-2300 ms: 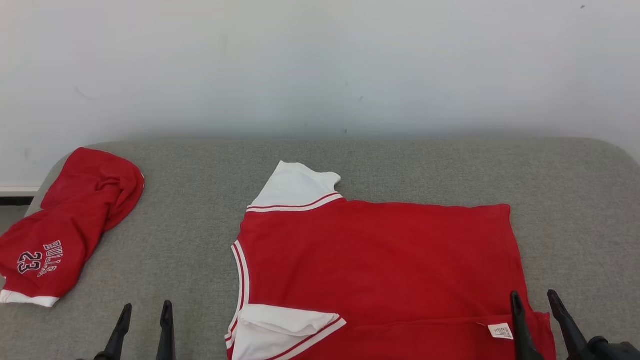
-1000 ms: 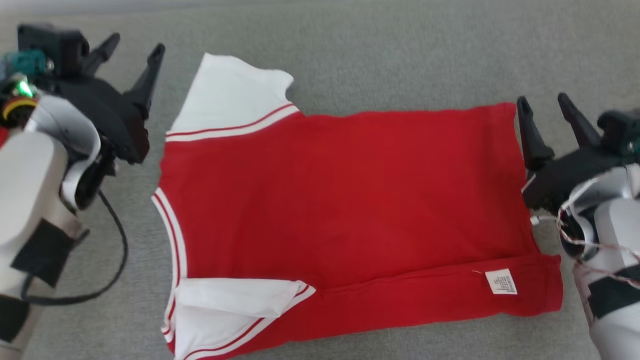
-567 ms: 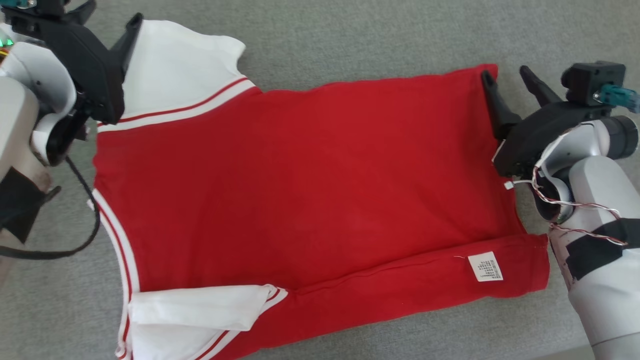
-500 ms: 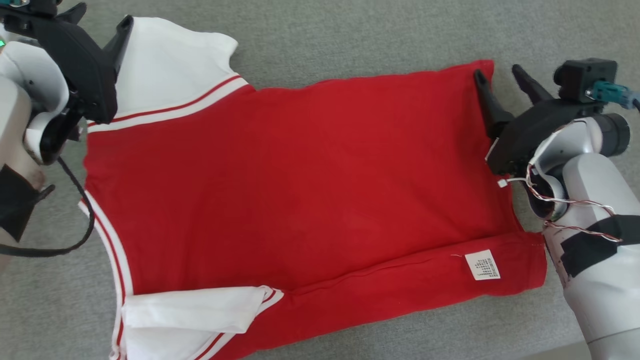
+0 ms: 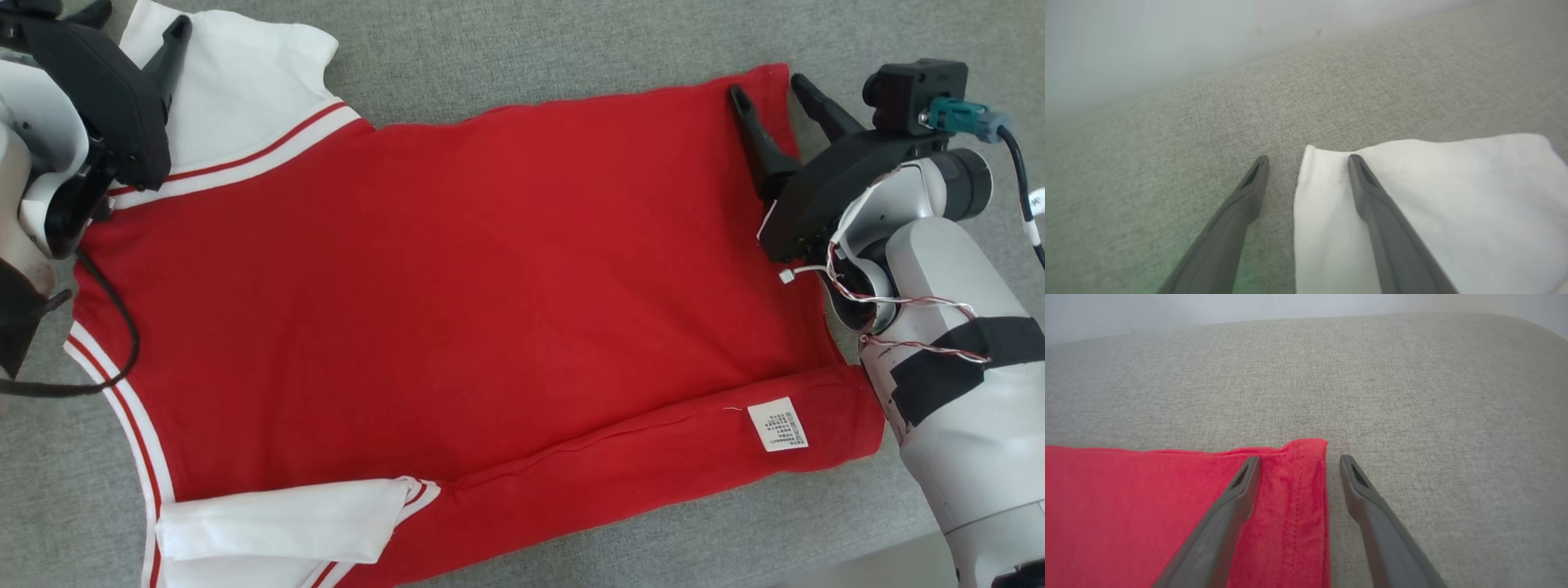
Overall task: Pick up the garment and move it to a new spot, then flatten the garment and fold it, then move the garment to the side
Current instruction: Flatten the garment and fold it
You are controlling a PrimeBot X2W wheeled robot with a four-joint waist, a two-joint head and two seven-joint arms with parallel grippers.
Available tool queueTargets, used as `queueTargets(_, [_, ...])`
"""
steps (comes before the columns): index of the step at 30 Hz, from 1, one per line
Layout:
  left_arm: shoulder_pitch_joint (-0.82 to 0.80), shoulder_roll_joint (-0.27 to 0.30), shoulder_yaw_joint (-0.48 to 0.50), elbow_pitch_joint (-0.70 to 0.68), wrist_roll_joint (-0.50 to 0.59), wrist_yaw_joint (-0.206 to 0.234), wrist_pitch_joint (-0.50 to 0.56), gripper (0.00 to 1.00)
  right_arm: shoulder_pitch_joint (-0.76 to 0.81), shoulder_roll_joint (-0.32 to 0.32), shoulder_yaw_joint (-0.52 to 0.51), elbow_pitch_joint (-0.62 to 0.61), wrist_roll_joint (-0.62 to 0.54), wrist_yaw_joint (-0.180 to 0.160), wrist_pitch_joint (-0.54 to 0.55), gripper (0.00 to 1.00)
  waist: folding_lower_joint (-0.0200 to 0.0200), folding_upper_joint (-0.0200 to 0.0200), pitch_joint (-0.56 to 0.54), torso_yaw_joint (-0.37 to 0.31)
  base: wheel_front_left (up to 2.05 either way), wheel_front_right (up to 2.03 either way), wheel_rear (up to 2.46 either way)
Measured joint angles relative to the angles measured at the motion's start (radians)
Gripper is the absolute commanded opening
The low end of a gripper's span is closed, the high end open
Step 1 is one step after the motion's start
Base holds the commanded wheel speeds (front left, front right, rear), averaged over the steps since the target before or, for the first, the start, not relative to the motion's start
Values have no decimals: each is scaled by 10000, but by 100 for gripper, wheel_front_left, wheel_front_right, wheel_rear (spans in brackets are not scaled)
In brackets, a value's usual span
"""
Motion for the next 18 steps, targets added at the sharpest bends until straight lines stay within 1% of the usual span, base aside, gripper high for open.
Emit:
queueTargets(1, [-56, -4, -81, 33, -40, 0, -15, 87, -48, 4, 54, 58, 12, 0, 0, 100, 0, 0, 20, 8, 0, 0, 0])
queueTargets(2, [-97, -25, -155, 54, -84, 0, -38, 37, -74, 10, 84, 102, 15, 0, -23, 42, 0, 0, 31, 28, 0, 0, 0])
queueTargets(3, [-115, -58, -224, 61, -109, 0, -92, 21, -105, 10, 111, 142, 44, 0, -35, 15, 0, 0, 35, 55, 0, 0, 0])
queueTargets(4, [-115, -58, -224, 61, -109, 0, -92, 0, -105, 10, 111, 142, 44, 0, -35, 0, 0, 0, 35, 55, 0, 0, 0])
queueTargets(10, [-121, -194, -510, 25, -560, -2, -800, 0, -205, -159, 182, 443, 67, 0, -439, 0, 0, 1, -126, 260, 0, 0, 0])
queueTargets(18, [235, -353, -767, -627, -1152, -2, -2445, 0, 42, -642, 251, 867, -96, 0, -1292, 0, 0, 0, -780, 615, 0, 0, 0])
